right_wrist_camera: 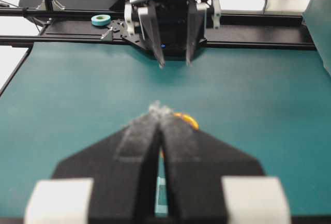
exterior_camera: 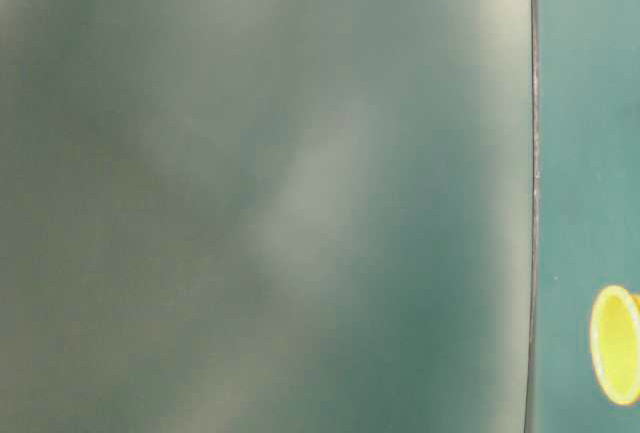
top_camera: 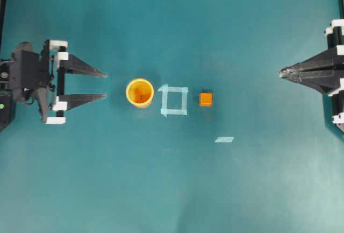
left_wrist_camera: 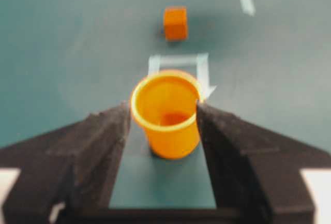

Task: Move the cup to the left with left arm.
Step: 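Open the left gripper and advance it rightward toward the orange cup, then close the left gripper around the orange cup's side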

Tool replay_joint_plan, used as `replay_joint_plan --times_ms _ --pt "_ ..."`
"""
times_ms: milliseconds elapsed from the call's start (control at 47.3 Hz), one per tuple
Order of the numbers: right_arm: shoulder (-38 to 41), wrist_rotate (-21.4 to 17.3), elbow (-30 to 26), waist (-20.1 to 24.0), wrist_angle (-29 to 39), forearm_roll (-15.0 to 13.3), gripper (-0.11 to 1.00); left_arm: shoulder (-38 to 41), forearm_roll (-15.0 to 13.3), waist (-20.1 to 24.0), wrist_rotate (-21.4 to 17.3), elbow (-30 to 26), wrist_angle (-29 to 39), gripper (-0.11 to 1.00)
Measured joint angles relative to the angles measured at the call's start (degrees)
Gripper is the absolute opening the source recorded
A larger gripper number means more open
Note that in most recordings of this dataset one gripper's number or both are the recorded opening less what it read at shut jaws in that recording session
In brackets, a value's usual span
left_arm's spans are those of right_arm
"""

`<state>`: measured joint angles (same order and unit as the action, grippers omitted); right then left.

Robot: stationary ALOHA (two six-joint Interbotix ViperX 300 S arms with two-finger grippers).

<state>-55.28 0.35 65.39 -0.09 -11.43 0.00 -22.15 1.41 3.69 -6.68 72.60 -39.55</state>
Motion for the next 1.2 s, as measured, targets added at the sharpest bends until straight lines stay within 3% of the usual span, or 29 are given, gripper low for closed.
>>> replay_joint_plan --times_ms 317,1204 --pt "0.0 0.0 0.0 0.0 0.0 0.0 -0.01 9.3 0.0 0.9 0.0 -0.8 -5.7 0.63" --pt "-0.4 0.0 -1.7 0.0 2.4 0.0 -0.01 22.9 0.0 -0.2 3.3 -9.3 -0.5 0.75"
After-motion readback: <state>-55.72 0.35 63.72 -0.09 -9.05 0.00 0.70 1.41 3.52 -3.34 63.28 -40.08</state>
